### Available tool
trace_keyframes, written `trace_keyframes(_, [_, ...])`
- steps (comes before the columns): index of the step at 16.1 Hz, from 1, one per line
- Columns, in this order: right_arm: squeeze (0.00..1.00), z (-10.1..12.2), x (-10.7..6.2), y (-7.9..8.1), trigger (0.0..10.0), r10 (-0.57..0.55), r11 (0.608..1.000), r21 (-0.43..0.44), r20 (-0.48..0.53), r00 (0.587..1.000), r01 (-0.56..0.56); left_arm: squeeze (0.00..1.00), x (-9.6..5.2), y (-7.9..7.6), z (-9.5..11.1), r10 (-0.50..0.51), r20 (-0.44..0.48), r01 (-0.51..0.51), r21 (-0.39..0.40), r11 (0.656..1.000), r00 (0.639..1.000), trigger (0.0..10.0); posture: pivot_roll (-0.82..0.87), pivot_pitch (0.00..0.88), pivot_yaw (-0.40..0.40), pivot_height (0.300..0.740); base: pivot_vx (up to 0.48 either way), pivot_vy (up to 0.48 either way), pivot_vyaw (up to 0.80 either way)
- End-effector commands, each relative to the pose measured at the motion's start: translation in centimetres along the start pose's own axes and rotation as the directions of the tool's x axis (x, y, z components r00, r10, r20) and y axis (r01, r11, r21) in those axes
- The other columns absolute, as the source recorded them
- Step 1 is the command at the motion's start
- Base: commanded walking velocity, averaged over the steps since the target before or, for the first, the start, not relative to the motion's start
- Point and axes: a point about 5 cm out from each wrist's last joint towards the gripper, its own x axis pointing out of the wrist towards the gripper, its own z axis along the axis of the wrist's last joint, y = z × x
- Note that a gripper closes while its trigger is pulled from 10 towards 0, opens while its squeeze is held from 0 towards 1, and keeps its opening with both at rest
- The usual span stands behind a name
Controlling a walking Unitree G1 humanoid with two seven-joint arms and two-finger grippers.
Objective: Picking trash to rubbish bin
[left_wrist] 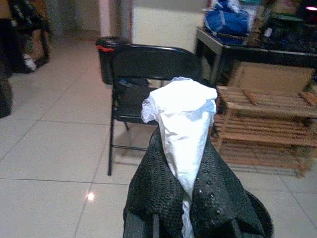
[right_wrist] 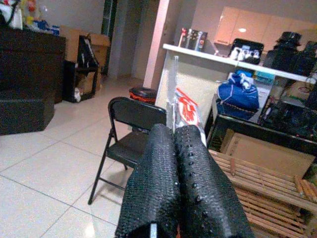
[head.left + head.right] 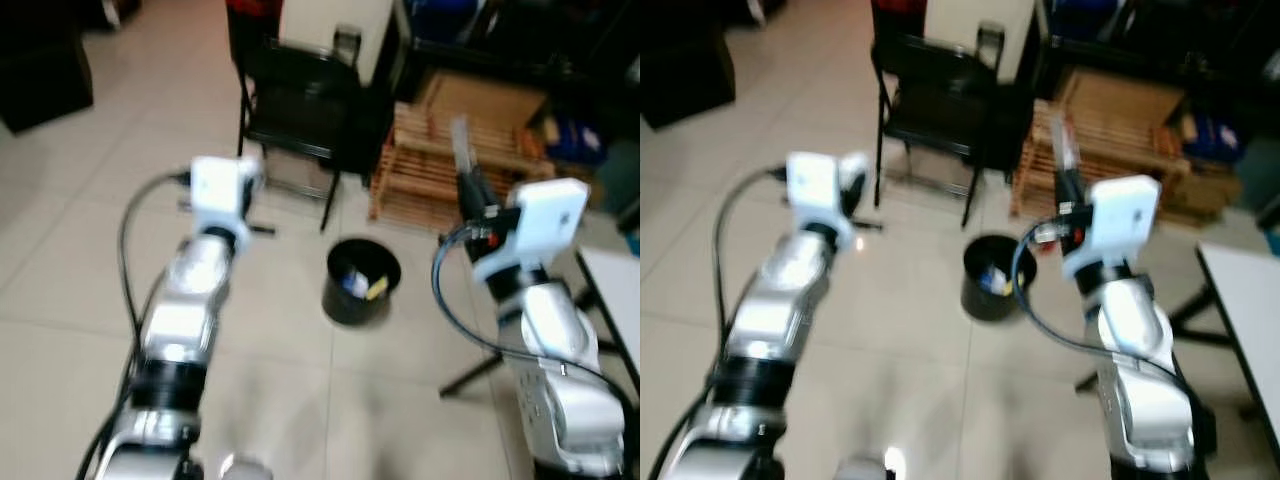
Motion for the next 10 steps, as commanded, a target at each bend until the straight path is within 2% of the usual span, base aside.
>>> trace_keyframes(1, [0.00, 0.17, -0.22, -0.96, 10.0, -0.029, 0.999, -0.021, -0.001, 1.000, 0.029, 0.00, 0.21, -1.61, 0.21, -0.043, 0.006, 0.043, -0.006, 0.999, 0.999, 10.0, 0.25, 0.105, -0.122, 0.740, 0.458, 0.000, 0.00])
trace_keyframes(10, [0.00, 0.22, -0.04, -1.22, 10.0, -0.041, 0.999, -0.014, -0.001, 0.999, 0.041, 0.00, 0.40, -1.66, 0.19, -0.046, 0.006, 0.046, -0.009, 0.999, 0.999, 10.0, 0.25, 0.093, -0.121, 0.740, 0.457, 0.000, 0.00])
